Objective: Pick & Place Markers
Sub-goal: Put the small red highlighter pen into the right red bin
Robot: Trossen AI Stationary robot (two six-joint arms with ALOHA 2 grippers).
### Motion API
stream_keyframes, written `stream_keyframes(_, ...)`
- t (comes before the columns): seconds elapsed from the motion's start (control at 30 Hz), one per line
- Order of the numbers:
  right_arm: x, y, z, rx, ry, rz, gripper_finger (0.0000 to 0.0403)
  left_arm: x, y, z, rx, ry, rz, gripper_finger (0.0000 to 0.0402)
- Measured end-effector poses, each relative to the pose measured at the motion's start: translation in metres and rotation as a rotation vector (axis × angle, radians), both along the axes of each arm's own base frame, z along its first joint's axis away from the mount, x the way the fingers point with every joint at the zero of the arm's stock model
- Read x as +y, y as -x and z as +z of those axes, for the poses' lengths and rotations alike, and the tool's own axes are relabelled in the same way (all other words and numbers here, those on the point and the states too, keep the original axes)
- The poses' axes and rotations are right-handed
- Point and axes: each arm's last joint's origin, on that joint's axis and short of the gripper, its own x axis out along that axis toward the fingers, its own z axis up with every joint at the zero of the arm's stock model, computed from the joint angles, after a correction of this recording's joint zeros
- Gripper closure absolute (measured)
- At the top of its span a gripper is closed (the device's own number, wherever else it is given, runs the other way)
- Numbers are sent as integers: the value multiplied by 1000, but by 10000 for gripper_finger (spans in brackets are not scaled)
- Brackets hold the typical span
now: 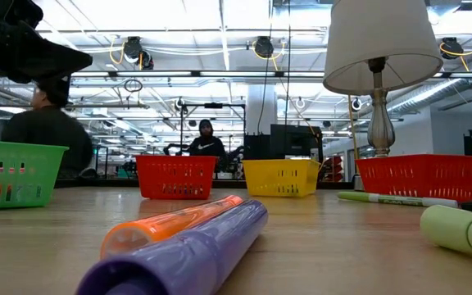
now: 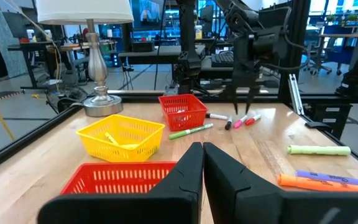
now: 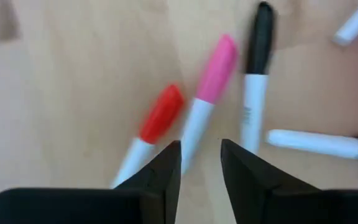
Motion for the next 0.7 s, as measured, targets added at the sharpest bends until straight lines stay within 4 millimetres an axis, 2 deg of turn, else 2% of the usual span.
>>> stream_keyframes(0.17, 1, -6, 12, -70, -124, -63, 294, 0, 0, 0, 0, 4, 0, 380)
stream_keyframes(0.37, 16, -2, 13, 15, -311, -220, 293, 0, 0, 0, 0, 8, 0, 380)
stream_keyframes(0.53, 29, 10, 7, 87, -334, -273, 297, 0, 0, -1, 5, 23, -1, 380)
stream_keyframes(0.7, 29, 8, 2, 19, -269, -278, 297, 0, 0, -1, 5, 26, -1, 380)
